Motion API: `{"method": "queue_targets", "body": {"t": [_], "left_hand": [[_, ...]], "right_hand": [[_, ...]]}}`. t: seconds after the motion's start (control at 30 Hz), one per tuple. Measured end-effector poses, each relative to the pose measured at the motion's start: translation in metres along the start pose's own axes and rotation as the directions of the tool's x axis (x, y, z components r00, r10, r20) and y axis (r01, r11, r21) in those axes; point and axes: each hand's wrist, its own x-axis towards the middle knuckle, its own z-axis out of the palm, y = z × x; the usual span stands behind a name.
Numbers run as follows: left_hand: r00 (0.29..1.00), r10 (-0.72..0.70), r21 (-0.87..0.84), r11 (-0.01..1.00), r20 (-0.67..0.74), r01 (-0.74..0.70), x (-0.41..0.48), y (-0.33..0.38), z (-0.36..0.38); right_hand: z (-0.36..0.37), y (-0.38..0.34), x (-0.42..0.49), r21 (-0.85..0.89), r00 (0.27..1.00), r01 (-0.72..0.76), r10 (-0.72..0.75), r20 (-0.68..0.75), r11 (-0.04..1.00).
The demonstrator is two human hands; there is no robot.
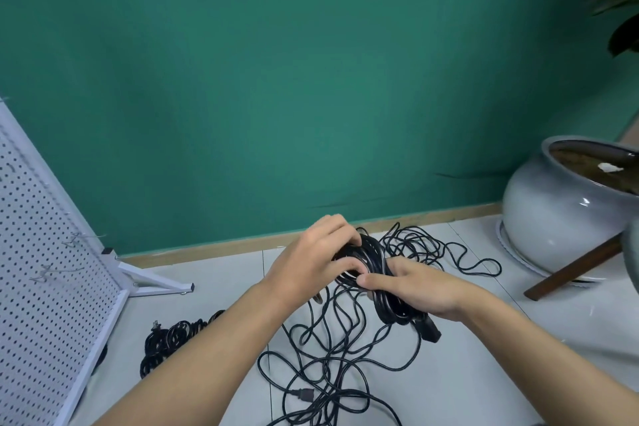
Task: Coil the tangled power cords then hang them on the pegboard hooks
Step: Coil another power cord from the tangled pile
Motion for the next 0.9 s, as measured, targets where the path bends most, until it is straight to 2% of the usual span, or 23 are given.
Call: {"method": "queue_targets", "body": {"t": [0.17, 0.27, 0.37, 0.53, 0.7, 0.8, 0.9], "left_hand": [[0.963, -0.252, -0.091, 0.961, 0.095, 0.26, -0.002, -0.01, -0.003], [0.918, -0.379, -0.172, 0.903, 0.115, 0.394, -0.007, -0.019, -0.007], [0.904, -0.403, -0.199, 0.883, 0.145, 0.426, -0.011, -0.021, -0.007], [0.885, -0.452, -0.195, 0.864, 0.107, 0.465, -0.013, -0.024, -0.013], [0.756, -0.651, -0.432, 0.663, 0.071, 0.612, -0.013, -0.022, -0.013], [0.71, -0.702, -0.56, 0.566, 0.058, 0.605, -0.009, -0.016, -0.016], [0.671, -0.737, -0.656, 0.471, 0.074, 0.59, -0.005, -0.009, -0.019]], "right_hand": [[-0.003, -0.002, -0.003, 0.042, 0.999, 0.032, -0.032, -0.016, 0.999], [-0.008, -0.005, -0.006, 0.074, 0.996, 0.02, -0.014, -0.086, 0.997], [-0.008, -0.009, -0.006, 0.091, 0.992, 0.022, -0.01, -0.125, 0.996], [-0.002, -0.022, 0.0, 0.176, 0.979, 0.031, 0.006, -0.203, 0.984], [-0.001, -0.03, 0.006, 0.118, 0.968, 0.065, -0.034, -0.25, 0.991], [0.006, -0.029, 0.012, 0.017, 0.952, 0.075, -0.066, -0.298, 0.997], [0.011, -0.022, 0.017, -0.006, 0.939, 0.125, -0.12, -0.323, 0.992]]}}
